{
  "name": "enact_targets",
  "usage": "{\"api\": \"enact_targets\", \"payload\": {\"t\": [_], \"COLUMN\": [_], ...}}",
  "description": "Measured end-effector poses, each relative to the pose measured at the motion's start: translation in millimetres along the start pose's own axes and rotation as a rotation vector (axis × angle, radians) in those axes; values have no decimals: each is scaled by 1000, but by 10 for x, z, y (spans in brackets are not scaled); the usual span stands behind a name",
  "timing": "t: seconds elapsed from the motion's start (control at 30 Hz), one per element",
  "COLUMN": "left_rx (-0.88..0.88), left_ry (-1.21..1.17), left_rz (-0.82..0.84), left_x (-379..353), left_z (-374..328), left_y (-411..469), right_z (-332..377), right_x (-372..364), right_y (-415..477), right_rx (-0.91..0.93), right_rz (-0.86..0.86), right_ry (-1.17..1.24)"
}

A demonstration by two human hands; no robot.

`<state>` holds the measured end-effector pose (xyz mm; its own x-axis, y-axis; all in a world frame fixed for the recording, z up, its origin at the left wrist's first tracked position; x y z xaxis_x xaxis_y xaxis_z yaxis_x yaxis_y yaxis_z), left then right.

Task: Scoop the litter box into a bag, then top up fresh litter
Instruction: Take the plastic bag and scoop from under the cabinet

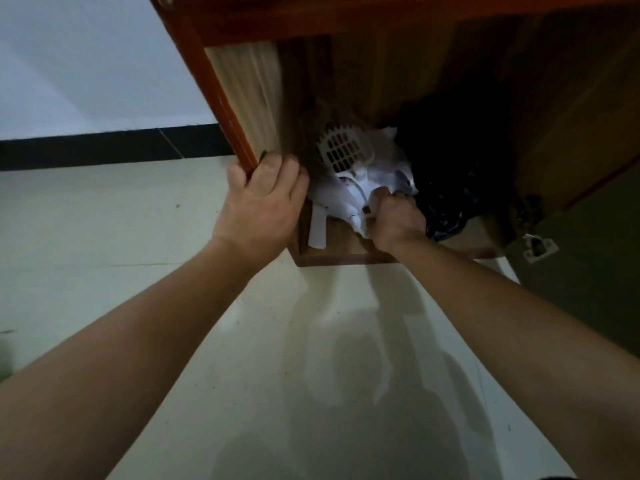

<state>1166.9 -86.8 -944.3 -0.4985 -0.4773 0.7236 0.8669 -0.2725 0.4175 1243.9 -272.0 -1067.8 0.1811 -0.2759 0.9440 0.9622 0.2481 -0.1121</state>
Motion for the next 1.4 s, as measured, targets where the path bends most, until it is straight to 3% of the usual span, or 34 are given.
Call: {"api": "enact_targets", "payload": {"t": [0.13,0.27,0.47,0.6,0.67,0.77,0.9,1.03,1.13,1.27,1.4], "left_rx": [1,-5,-5,112,259,331,556,679,882,1200,1214], "left_ry": [-25,-62,-81,-169,-292,-480,-939,-1397,-1561,-1479,-1289], "left_rz": [29,103,283,362,407,473,903,1178,1090,848,833], "left_x": [-7,10,178,240,255,205,-161,-337,-309,-164,-139], "left_z": [8,15,16,-133,-305,-658,-1011,-1234,-1199,-803,-220], "left_y": [5,8,39,-8,-151,-369,-288,-181,-266,-580,-894], "right_z": [21,61,83,-73,-207,-371,-495,-489,-380,-196,-51], "right_x": [199,506,1395,1415,1318,1233,1113,993,951,910,864], "right_y": [-38,-155,-822,-1234,-1308,-1259,-1135,-1028,-963,-912,-904], "right_rx": [-50,-137,-187,-266,-329,-391,-424,-449,-449,-411,-349], "right_rz": [23,123,-173,-229,-235,-258,-295,-291,-310,-277,-82], "right_ry": [76,391,646,673,711,749,775,769,792,768,544]}}
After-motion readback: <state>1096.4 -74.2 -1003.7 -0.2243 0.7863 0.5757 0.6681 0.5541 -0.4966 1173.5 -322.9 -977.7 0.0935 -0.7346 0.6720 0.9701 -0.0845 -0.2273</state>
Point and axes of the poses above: each hand's wrist, its own y-axis towards the middle knuckle, its own x-axis out of the back of the hand, z = x × y, the point moved 4 cm from there along y, towards the middle knuckle, and after that the axes turned 12 degrees about x, right-handed, at the moved point
